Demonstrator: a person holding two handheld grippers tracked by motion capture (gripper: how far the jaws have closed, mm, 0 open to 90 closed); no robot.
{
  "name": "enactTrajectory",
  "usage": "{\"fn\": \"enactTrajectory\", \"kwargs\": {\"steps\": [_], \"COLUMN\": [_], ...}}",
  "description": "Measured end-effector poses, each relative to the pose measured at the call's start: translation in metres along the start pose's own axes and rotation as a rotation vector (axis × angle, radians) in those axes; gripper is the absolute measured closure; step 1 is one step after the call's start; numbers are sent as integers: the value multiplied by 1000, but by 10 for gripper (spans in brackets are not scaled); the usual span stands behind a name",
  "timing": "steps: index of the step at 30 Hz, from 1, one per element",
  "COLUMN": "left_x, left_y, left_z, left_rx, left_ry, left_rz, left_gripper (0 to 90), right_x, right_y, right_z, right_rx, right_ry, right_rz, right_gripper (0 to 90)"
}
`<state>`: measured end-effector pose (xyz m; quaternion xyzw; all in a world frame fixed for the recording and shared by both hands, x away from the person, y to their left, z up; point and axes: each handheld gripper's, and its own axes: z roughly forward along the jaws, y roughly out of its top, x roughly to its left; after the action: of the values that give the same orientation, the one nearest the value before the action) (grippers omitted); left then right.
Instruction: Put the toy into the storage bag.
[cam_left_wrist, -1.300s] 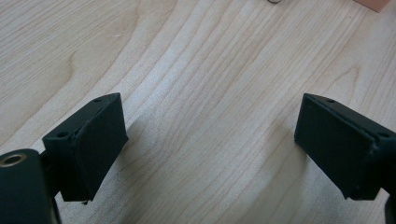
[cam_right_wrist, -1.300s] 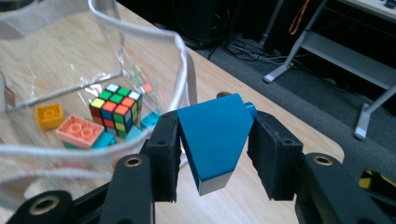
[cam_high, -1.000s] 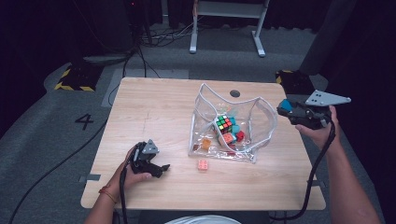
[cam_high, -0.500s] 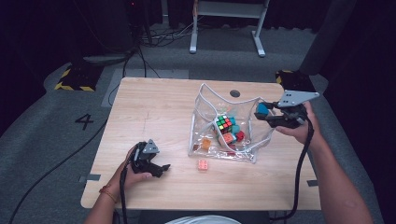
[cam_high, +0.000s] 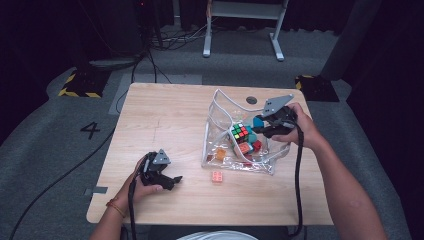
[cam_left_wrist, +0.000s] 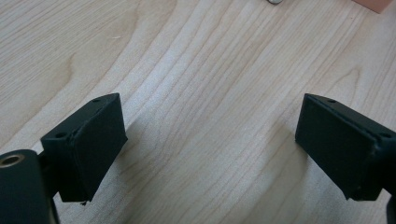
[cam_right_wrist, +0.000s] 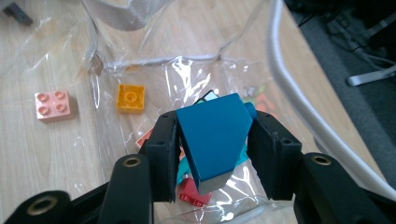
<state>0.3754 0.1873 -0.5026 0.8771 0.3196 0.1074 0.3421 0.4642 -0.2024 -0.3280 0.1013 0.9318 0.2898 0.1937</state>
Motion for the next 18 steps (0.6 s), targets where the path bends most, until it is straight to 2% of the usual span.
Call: {"fn": "enactTrajectory", "kwargs": {"steps": [2, 7, 11, 18], "left_x": [0, 0, 0, 0], "left_y": [0, 0, 0, 0], "left_z": [0, 0, 0, 0], "left_rx": [0, -1, 0, -1], "left_ry": [-1, -1, -1, -1], "left_rz": [0, 0, -1, 1], "left_gripper": [87, 86, 86, 86], "right_x": [-1, -3, -6, -9], "right_y": [6, 14, 17, 15], "right_z": [5, 21, 31, 42], "right_rx": [41, 108, 133, 214], "right_ry": [-4, 12, 21, 17], "right_rz": [-22, -28, -32, -32], "right_gripper": [555, 555, 554, 554]}}
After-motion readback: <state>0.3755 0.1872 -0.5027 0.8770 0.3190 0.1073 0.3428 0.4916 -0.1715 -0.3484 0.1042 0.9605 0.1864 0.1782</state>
